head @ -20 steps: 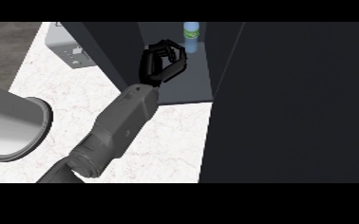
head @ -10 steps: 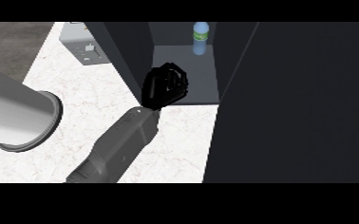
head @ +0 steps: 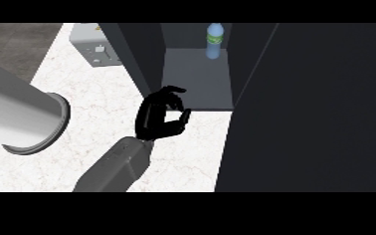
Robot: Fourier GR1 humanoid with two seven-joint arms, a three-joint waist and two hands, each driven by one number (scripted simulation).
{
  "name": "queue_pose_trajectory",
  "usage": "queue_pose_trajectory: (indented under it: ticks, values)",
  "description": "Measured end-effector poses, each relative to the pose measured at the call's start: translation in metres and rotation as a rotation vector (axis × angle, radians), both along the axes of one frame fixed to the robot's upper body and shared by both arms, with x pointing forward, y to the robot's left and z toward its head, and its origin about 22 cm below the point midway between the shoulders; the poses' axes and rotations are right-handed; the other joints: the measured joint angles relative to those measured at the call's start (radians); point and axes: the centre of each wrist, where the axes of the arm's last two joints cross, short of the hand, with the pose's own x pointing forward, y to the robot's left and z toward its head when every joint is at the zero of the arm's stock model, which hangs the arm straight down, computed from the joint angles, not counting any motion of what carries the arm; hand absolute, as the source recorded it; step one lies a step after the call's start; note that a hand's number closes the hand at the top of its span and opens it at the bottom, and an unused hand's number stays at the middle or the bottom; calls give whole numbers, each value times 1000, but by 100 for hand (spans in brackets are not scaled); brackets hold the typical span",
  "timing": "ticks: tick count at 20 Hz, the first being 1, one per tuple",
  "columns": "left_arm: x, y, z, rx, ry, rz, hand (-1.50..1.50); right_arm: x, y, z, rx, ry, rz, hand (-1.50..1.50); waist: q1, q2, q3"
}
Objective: Pick up the bottled water, place it into the cabinet and close the cabinet
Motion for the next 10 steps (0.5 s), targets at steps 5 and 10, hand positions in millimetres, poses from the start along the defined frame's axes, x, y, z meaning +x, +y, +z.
queue_pose_trajectory:
  ticks: [5,10]
  values:
    - [-31,27,-2,-2,9,-44,-150,4,6,2,8,2,26,150,5,-2,0]
    - [-64,59,-3,-4,15,-66,-150,9,17,0,-5,30,118,150,7,-4,-1]
